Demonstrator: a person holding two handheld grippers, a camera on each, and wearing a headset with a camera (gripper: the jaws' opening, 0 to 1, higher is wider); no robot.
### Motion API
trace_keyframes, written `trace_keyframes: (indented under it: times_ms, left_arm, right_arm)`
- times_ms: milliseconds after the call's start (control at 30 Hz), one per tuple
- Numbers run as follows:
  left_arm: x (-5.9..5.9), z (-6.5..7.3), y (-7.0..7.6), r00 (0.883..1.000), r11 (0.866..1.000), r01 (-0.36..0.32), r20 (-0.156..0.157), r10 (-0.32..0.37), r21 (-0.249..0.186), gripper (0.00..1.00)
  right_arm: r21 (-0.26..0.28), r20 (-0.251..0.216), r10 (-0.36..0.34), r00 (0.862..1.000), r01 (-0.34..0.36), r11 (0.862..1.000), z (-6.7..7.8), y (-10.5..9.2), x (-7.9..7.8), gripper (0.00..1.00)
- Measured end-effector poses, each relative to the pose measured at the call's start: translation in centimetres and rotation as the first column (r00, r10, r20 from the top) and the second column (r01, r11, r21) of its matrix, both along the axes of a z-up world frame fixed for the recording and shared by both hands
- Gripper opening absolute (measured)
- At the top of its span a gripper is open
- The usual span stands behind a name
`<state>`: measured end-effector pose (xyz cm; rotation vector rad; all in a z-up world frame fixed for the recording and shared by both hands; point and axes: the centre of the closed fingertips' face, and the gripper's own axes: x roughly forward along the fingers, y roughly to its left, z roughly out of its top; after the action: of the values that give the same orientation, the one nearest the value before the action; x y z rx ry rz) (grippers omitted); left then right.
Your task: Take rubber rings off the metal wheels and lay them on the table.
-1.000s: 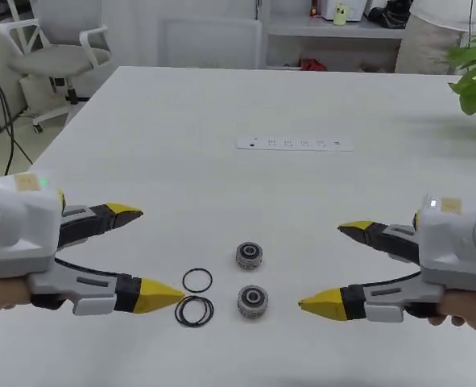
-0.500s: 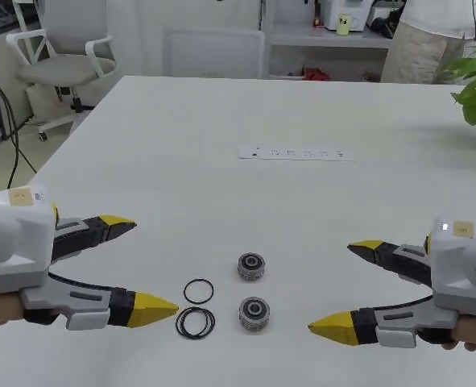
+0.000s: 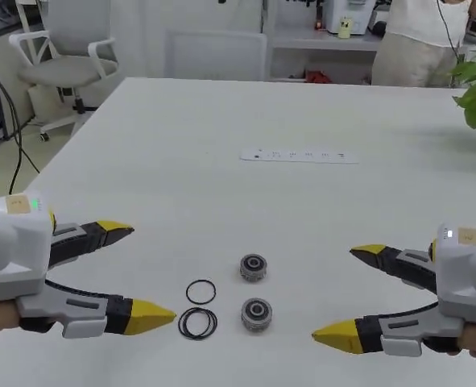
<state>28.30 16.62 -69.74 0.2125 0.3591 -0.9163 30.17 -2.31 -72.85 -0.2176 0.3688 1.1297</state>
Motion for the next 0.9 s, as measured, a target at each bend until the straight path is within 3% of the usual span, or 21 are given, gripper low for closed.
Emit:
trace_keyframes:
  times_ms: [900]
  left_arm:
    - [-0.10, 0.32, 0.73, 0.999, 0.999, -0.031, 0.015, 0.031, -0.010, 0.90]
  right_arm:
    - [-0.006, 0.007, 0.032, 0.999, -0.032, 0.999, -0.22, 0.43, -0.21, 0.92]
